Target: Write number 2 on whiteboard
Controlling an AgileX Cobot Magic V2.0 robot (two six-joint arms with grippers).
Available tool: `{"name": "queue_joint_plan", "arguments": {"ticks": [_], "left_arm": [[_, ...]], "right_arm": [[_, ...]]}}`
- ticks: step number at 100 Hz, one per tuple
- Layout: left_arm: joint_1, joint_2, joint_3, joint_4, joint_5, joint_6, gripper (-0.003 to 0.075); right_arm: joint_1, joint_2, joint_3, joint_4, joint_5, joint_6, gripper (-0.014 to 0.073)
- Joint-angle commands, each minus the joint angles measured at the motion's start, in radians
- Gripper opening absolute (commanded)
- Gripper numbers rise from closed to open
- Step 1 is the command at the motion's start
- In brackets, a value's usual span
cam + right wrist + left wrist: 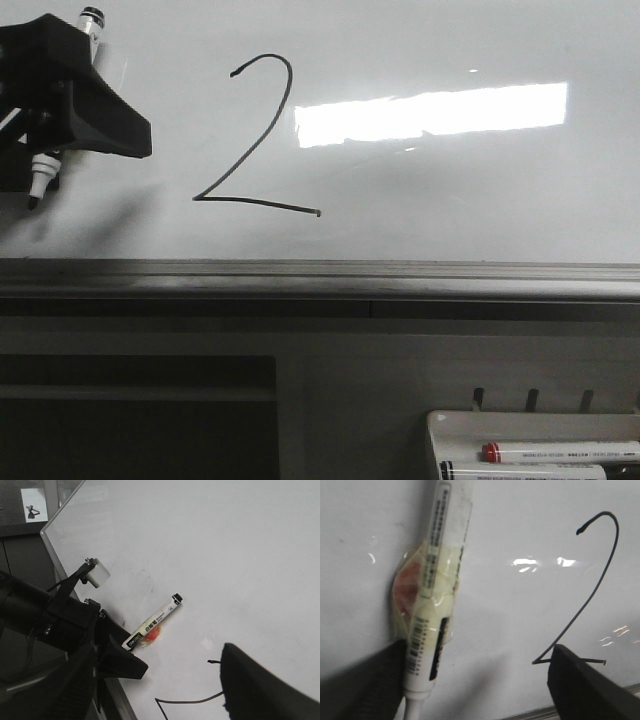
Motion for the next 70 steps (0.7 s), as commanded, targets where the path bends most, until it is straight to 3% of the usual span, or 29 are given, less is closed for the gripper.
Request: {"name": "queue_joint_plan", "arguments": {"ticks": [1, 52, 59, 70], "left_arm": [[-0.003, -0.005, -0.021, -0.016, -0.011, -0.014, 0.0543], [-0.003, -0.260, -0.021, 0.032, 0.155, -0.002, 0.0540], [-0.003, -0.326, -0.021, 0.062, 0.163, -0.002, 0.0479], [-0.003, -0.453, -0.019, 0.081, 0.167, -0.002, 0.0191]], "right_arm": [[-0.007, -0.019, -0.029, 0.022, -0.041, -0.003, 0.0461], [-0.007, -0.039, -0.029, 0.024, 0.002, -0.003, 0.0453], [-0.007, -0.063, -0.027, 0.024, 0.014, -0.003, 0.0359], [-0.007, -0.119, 0.001, 0.024, -0.006, -0.003, 0.0053]]}}
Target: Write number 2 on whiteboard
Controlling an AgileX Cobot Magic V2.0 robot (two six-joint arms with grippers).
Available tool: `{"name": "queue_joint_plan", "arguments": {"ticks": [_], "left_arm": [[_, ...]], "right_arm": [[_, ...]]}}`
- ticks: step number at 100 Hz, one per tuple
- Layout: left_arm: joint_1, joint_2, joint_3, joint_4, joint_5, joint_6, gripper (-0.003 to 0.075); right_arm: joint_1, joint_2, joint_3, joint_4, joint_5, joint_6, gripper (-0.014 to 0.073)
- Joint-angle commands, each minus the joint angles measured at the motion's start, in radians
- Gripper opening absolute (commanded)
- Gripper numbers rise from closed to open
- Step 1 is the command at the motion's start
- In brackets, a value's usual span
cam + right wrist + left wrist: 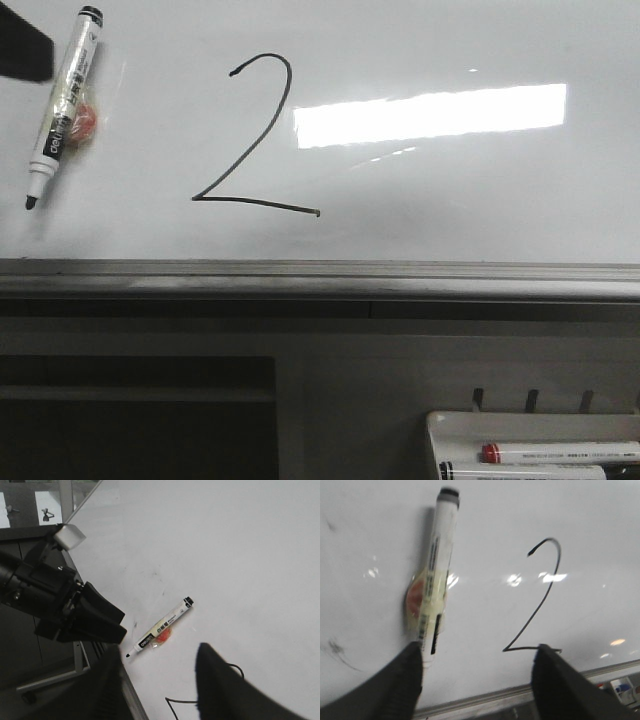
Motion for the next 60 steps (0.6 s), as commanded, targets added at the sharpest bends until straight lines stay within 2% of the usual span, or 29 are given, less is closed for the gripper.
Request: {"name": "queue_joint_plan", "arguments": {"ticks": [1, 5, 6, 8, 22, 37, 46, 60], "left_arm": [[-0.003, -0.112, -0.025, 0.025, -0.059, -0.002, 0.0148], [-0.003, -0.168, -0.025, 0.046, -0.059, -0.002, 0.0045], [-0.003, -0.177, -0.023, 0.055, -0.056, -0.002, 0.0006], [-0.003, -0.205, -0.023, 0.065, -0.052, 0.000, -0.0018], [-0.003, -0.391, -0.019, 0.141, 0.021, 0.000, -0.0020], [-0.003, -0.554, -0.017, 0.242, 0.158, 0.013, -0.0020], [-0.003, -0.640, -0.011, 0.245, 0.216, 0.045, -0.0020], [-0.003, -0.739, 0.004, 0.245, 0.231, 0.047, -0.0020]], "right_arm": [[-0.007, -0.064, -0.007, 0.024, -0.057, -0.003, 0.0013], [-0.007, -0.090, 0.010, 0.026, -0.063, -0.003, -0.0081], [-0.007, -0.100, 0.014, 0.027, -0.065, -0.003, -0.0076], [-0.007, -0.117, 0.024, 0.028, -0.067, -0.003, -0.0069], [-0.007, -0.243, 0.119, 0.028, -0.074, -0.003, -0.0067], [-0.007, -0.406, 0.246, 0.028, -0.074, -0.003, -0.0067], [-0.007, -0.500, 0.330, 0.028, -0.074, -0.003, -0.0067], [-0.007, -0.615, 0.424, 0.039, -0.072, -0.003, -0.0067]]}}
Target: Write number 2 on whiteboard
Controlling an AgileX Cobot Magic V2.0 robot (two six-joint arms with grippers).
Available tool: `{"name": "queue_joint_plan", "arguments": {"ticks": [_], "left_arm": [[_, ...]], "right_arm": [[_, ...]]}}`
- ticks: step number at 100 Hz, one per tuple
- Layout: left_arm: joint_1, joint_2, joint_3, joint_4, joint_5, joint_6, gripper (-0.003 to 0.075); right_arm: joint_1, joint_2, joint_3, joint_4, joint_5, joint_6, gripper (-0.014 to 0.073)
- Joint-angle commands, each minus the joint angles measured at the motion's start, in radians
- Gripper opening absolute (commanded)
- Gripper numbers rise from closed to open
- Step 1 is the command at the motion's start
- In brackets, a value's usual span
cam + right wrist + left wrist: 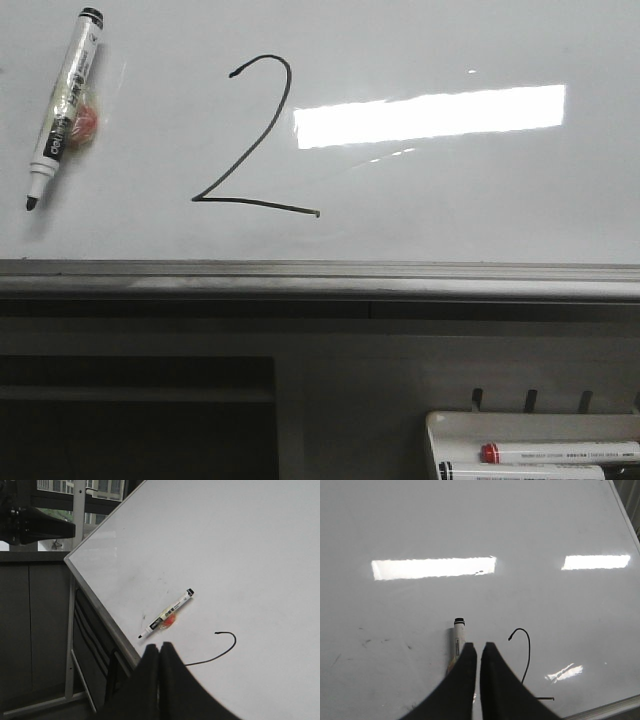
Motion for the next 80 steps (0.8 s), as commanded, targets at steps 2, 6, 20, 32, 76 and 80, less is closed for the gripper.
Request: {"name": "queue_joint_plan", "arguments": {"ticks": [2, 6, 20, 32, 76, 80], "left_arm": [[-0.003, -0.044, -0.017, 0.010, -0.053, 0.008, -0.0020], [-0.003, -0.055, -0.017, 0.010, -0.053, 0.008, -0.0020], [-0.003, -0.066, -0.017, -0.019, -0.056, 0.008, -0.0020], [-0.003, -0.066, -0.017, -0.019, -0.056, 0.008, -0.0020], [-0.003, -0.066, -0.015, -0.019, -0.056, 0.008, -0.0020], [-0.003, -0.066, -0.015, -0.011, -0.054, 0.008, -0.0020]], "right_arm": [[-0.007, -0.064, 0.030, 0.037, -0.051, -0.003, -0.0067], [-0.007, -0.085, 0.047, 0.042, -0.049, -0.003, -0.0067], [-0.007, -0.113, 0.069, 0.042, -0.045, -0.003, -0.0072], [-0.007, -0.111, 0.071, 0.042, -0.045, -0.003, -0.0072], [-0.007, -0.111, 0.071, 0.042, -0.045, -0.003, -0.0072], [-0.007, -0.111, 0.071, 0.042, -0.045, -0.003, -0.0072]]}}
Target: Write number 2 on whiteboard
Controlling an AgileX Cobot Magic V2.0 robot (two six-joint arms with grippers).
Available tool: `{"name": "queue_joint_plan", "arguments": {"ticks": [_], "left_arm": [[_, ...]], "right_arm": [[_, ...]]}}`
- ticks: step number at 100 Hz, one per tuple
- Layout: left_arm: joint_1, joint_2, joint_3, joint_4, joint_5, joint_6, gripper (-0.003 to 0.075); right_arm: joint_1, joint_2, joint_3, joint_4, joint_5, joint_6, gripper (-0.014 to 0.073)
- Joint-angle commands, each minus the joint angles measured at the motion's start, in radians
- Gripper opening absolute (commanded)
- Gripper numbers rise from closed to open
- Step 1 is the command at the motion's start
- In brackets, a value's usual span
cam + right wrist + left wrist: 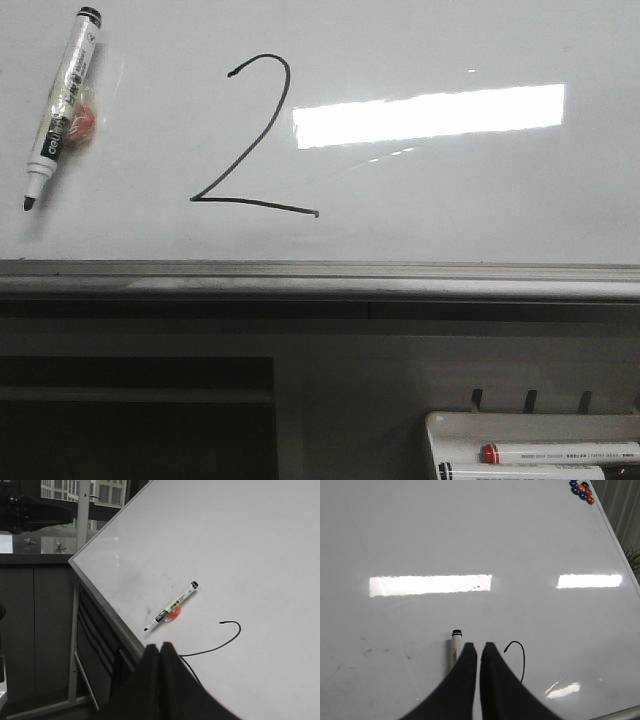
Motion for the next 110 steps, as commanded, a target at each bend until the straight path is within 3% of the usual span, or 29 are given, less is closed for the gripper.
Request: {"name": "queue_joint_plan", "arguments": {"ticks": [1, 10, 36, 69, 102, 110], "left_arm": [[0.000, 0.013, -0.022, 0.003, -0.066, 0.001, -0.0020], [0.020, 0.013, -0.022, -0.006, -0.035, 0.030, -0.0020], [0.244, 0.013, 0.030, -0.234, -0.035, 0.431, -0.0020], [0.585, -0.019, 0.260, -0.320, -0.182, 0.445, -0.0020], [0.609, -0.058, 0.478, -0.320, -0.230, 0.438, -0.0020], [0.609, -0.058, 0.474, -0.313, -0.140, 0.438, -0.0020]], "right_arm": [[-0.007, 0.009, -0.024, 0.022, -0.048, -0.003, -0.0072], [-0.007, 0.009, -0.024, 0.022, -0.048, -0.003, -0.0072], [-0.007, 0.009, -0.024, 0.022, -0.048, -0.003, -0.0072], [-0.007, 0.009, -0.024, 0.022, -0.048, -0.003, -0.0072], [-0.007, 0.011, -0.024, 0.022, -0.048, -0.003, -0.0072], [-0.007, 0.011, -0.024, 0.022, -0.048, -0.003, -0.0072]]}}
